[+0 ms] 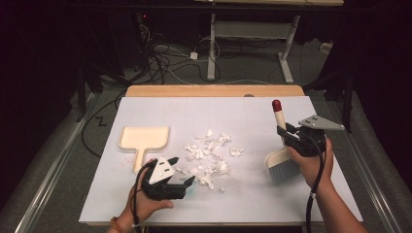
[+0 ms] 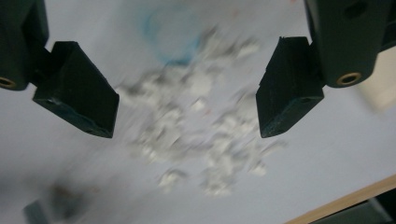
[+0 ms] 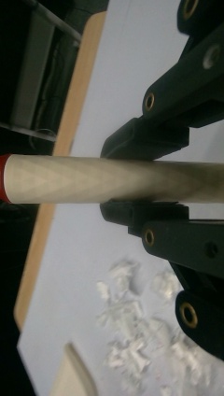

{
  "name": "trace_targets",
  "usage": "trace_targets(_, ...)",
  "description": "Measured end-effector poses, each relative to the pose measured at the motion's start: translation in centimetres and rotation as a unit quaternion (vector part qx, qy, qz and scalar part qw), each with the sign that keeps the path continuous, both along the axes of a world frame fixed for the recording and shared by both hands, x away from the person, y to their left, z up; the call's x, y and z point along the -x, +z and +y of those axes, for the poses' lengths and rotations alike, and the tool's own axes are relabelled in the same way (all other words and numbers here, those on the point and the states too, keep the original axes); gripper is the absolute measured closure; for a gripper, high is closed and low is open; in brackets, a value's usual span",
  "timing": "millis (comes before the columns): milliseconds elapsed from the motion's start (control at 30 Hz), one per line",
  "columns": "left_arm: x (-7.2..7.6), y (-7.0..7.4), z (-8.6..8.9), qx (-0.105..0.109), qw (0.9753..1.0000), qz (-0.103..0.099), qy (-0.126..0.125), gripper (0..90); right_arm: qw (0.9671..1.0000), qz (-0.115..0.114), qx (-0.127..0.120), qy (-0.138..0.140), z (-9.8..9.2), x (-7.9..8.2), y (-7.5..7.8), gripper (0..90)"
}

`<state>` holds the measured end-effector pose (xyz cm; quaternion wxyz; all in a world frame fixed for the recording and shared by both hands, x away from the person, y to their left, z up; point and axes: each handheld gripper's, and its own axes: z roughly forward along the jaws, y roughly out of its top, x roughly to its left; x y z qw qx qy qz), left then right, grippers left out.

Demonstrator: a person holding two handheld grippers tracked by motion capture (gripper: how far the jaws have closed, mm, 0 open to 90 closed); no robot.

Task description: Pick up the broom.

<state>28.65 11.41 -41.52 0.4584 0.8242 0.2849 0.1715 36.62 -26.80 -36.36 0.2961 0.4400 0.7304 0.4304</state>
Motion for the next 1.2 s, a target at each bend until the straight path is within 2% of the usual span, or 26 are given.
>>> trace_targets(33, 0.0, 0.0, 0.0, 0.0, 1.0, 0.0, 0.0, 21.6, 1.0, -0.003, 0.002, 0.006, 0.2, 0.3, 0.2, 71.1)
trace_targets(67, -0.2, 0.5, -1.3, 0.013, 0.9998, 0.004, -0.017, 21.6, 1.0, -0.003, 0.002, 0.006, 0.2, 0.3, 0.2, 71.1)
trace_targets(100, -0.3, 1.0, -2.6, 0.024, 0.9991, 0.004, -0.034, 21.8, 0.9997, -0.017, -0.011, 0.01, 0.7, 0.9, 0.6, 71.0)
trace_targets(133, -0.4, 1.5, -5.4, 0.031, 0.9975, -0.005, -0.064, 22.7, 0.9996, -0.015, -0.009, 0.022, 1.0, 1.1, 0.8, 71.0)
trace_targets(167, -0.4, 1.5, -5.4, 0.031, 0.9975, -0.005, -0.064, 24.4, 0.9995, -0.016, -0.01, 0.026, 1.4, 1.3, 0.9, 71.0)
trace_targets(200, -0.5, 1.5, -8.1, 0.037, 0.9953, -0.011, -0.089, 26.3, 0.9993, -0.025, -0.013, 0.025, 1.8, 1.7, 1.0, 71.0)
trace_targets(233, -0.5, 1.3, -9.3, 0.034, 0.9946, -0.018, -0.096, 27.4, 0.999, -0.027, -0.002, 0.036, 2.2, 2.0, 1.1, 71.0)
trace_targets(267, -0.5, 1.3, -9.3, 0.034, 0.9946, -0.018, -0.096, 27.5, 0.9986, -0.032, 0.003, 0.041, 2.7, 2.3, 1.2, 71.0)
trace_targets(300, -0.8, 0.8, -11.3, 0.03, 0.994, -0.015, -0.104, 27.5, 0.9982, -0.04, -0.002, 0.044, 3.1, 2.6, 1.1, 71.0)
trace_targets(333, -1.1, 0.5, -12.1, 0.029, 0.9941, -0.009, -0.104, 27.5, 0.9978, -0.04, -0.001, 0.054, 3.4, 2.9, 1.1, 71.0)
trace_targets(367, -1.1, 0.5, -12.1, 0.029, 0.9941, -0.009, -0.104, 27.5, 0.9973, -0.039, -0.002, 0.062, 3.8, 3.1, 1.1, 71.0)
trace_targets(400, -1.3, 0.3, -12.8, 0.031, 0.9943, -0.004, -0.102, 27.8, 0.9969, -0.045, -0.007, 0.065, 4.1, 3.4, 1.1, 70.9)
trace_targets(433, -1.9, 0.0, -13.5, 0.044, 0.9939, 0.012, -0.101, 28.9, 0.9963, -0.044, -0.004, 0.073, 4.4, 3.6, 1.0, 71.0)
trace_targets(500, -2.4, -0.1, -14.0, 0.051, 0.9938, 0.014, -0.098, 32.3, 0.9956, -0.049, -0.011, 0.079, 4.9, 4.0, 0.9, 70.9)
trace_targets(567, -2.7, -0.3, -14.1, 0.056, 0.9937, 0.013, -0.096, 39.4, 0.9948, -0.042, -0.015, 0.091, 5.3, 4.3, 0.9, 70.9)
trace_targets(633, -3.0, -0.4, -13.9, 0.062, 0.9939, 0.009, -0.091, 49.4, 0.9942, -0.05, -0.029, 0.091, 5.4, 4.7, 0.8, 70.9)
trace_targets(700, -3.2, -0.5, -13.6, 0.071, 0.9934, 0.015, -0.089, 55.9, 0.9935, -0.053, -0.035, 0.094, 5.7, 5.0, 0.8, 70.9)
trace_targets(833, -3.4, -0.6, -12.9, 0.072, 0.9939, 0.021, -0.081, 61.3, 0.9922, -0.072, -0.041, 0.094, 5.9, 5.9, 0.9, 70.7)
trace_targets(967, -3.6, -0.3, -11.9, 0.064, 0.9943, 0.024, -0.081, 64.4, 0.9909, -0.072, -0.05, 0.102, 5.8, 6.2, 0.9, 70.6)
trace_targets(1000, -3.7, 0.0, -11.1, 0.057, 0.9935, 0.025, -0.095, 64.8, 0.9898, -0.069, -0.048, 0.115, 5.7, 6.3, 1.0, 70.1)
trace_targets(1033, -3.7, 0.0, -11.1, 0.057, 0.9935, 0.025, -0.095, 64.9, 0.988, -0.068, -0.054, 0.128, 5.6, 6.4, 1.1, 69.8)
trace_targets(1067, -3.5, 0.2, -10.5, 0.036, 0.9933, 0.023, -0.108, 65.0, 0.9872, -0.063, -0.052, 0.137, 5.6, 6.4, 1.1, 68.6)
trace_targets(1133, -3.3, 0.3, -10.1, 0.018, 0.9917, 0.023, -0.125, 65.1, 0.9857, -0.07, -0.036, 0.149, 5.6, 6.6, 1.2, 62.9)
trace_targets(1167, -3.3, 0.3, -10.1, 0.018, 0.9917, 0.023, -0.125, 65.1, 0.9843, -0.077, -0.035, 0.155, 5.5, 6.8, 1.3, 59.8)
trace_targets(1200, -3.2, 0.3, -9.9, 0.01, 0.9907, 0.023, -0.134, 65.1, 0.9832, -0.078, -0.03, 0.162, 5.4, 6.8, 1.4, 56.2)
